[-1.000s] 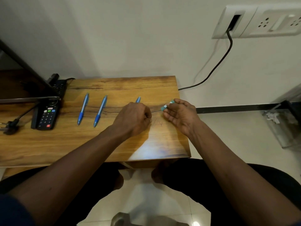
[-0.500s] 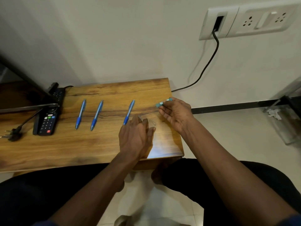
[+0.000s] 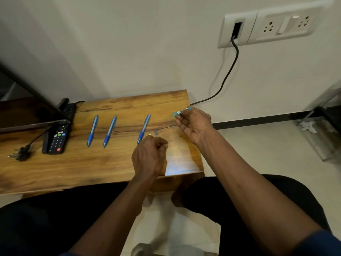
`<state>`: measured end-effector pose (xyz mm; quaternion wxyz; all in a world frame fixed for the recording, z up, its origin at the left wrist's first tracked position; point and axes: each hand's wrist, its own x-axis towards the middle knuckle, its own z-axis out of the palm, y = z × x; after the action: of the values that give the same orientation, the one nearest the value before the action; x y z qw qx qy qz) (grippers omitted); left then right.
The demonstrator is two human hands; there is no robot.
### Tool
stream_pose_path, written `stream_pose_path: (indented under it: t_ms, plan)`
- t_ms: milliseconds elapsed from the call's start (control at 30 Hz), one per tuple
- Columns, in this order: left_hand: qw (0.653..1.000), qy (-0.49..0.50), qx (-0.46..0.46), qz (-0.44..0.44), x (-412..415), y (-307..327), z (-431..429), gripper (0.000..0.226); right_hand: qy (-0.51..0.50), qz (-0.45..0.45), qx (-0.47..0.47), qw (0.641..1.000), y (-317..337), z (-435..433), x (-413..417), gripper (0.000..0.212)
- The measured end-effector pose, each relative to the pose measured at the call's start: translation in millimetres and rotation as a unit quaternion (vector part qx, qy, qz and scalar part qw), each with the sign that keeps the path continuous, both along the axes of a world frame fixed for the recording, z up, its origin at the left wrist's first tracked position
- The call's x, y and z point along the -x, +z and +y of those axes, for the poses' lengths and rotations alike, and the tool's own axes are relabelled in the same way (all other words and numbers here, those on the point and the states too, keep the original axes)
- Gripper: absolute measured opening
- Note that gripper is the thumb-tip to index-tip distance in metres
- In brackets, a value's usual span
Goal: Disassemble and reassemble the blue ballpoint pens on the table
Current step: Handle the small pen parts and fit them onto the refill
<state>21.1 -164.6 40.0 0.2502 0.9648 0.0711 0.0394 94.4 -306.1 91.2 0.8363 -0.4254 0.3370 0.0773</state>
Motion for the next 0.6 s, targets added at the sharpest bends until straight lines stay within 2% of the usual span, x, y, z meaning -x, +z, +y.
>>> stream_pose_path:
  t_ms: [67, 133, 233, 333, 467, 600]
  plan:
    - [0.999, 0.010, -0.037, 0.015, -8, 6, -2, 0.010, 0.001, 0.001, -0.006, 1.000, 3, 2, 3, 0.039]
    - [0.991, -0.026, -0.129, 0.024, -14, 9, -4, 0.010, 0.002, 0.002, -0.009, 1.000, 6, 4, 4, 0.038]
    - [0.962, -0.094, -0.252, 0.043, -18, 12, -8, 0.013, 0.002, 0.000, -0.013, 1.000, 11, 4, 4, 0.040]
    - [0.938, -0.139, -0.313, 0.048, -17, 11, -9, 0.019, -0.002, 0.001, -0.008, 1.000, 14, 3, 4, 0.040]
    - [0.934, -0.158, -0.318, 0.029, -4, 4, 1, 0.029, -0.008, 0.003, -0.001, 1.000, 17, 1, 8, 0.039]
    - [0.953, -0.167, -0.251, 0.004, 10, -1, 12, 0.039, -0.014, 0.003, -0.001, 1.000, 21, -3, 18, 0.039]
